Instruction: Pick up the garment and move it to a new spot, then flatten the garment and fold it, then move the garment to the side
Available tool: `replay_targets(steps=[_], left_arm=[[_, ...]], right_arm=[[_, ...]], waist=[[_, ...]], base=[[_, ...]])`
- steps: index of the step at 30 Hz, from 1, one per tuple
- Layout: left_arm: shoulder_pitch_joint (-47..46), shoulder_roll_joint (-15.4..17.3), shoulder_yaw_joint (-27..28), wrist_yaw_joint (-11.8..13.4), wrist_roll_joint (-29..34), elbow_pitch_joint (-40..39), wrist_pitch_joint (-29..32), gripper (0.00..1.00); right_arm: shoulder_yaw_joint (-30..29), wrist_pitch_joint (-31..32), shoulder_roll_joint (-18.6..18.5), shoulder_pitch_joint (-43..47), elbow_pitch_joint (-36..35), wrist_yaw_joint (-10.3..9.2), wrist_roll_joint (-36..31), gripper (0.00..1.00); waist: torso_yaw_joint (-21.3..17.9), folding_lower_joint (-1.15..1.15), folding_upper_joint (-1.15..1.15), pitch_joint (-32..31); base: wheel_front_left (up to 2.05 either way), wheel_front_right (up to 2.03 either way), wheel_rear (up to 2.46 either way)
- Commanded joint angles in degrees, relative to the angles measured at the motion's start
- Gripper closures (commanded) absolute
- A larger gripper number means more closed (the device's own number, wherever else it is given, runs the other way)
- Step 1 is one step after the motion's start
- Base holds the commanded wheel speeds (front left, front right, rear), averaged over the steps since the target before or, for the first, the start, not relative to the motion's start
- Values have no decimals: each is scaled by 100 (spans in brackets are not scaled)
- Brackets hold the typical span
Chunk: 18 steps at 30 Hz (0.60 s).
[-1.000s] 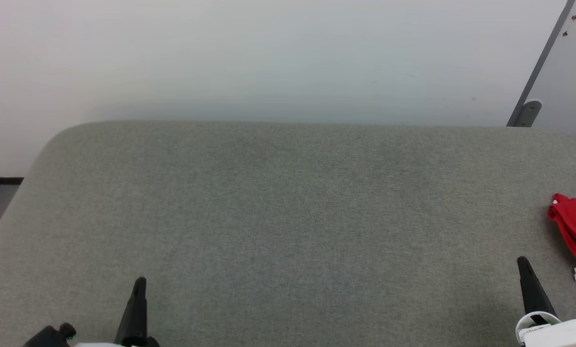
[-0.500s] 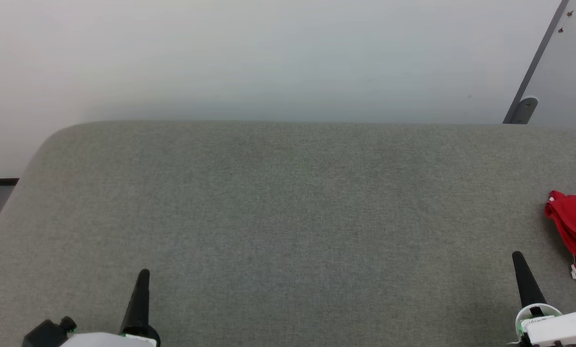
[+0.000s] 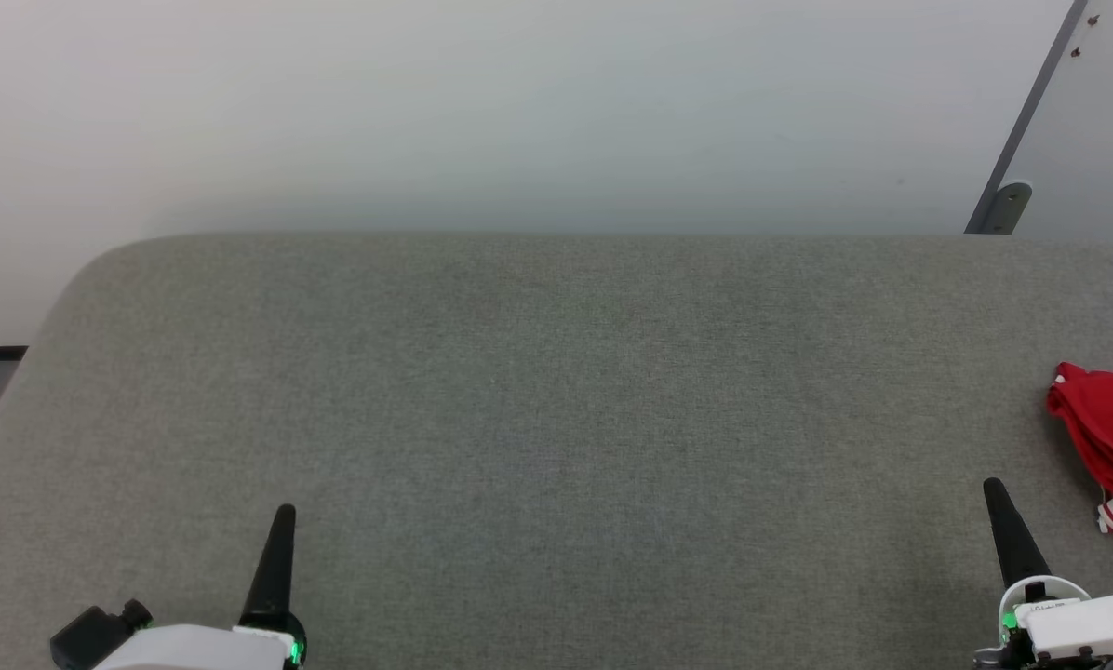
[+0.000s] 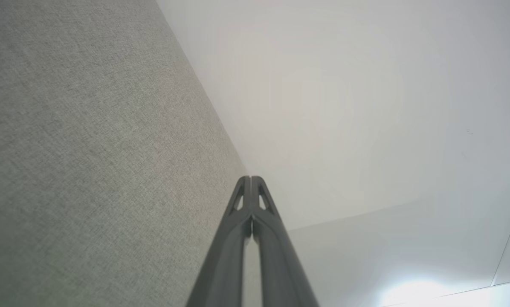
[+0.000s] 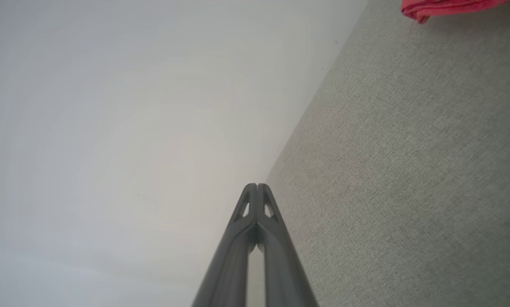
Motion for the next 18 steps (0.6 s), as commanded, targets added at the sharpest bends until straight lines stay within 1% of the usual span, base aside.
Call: replay_targets(steps=[1, 18], left_arm=[[-115, 3, 23, -20, -133, -10, 28, 100], [-328, -72, 76, -25, -913, 134, 273, 100]], right_arm=[[-30, 27, 14, -115, -18, -3, 162, 100], [-53, 185, 85, -257, 136, -4, 884, 100]], waist=[[-5, 0, 0, 3], [-73, 0, 0, 34]], base=[[0, 0, 0], [0, 0, 0]])
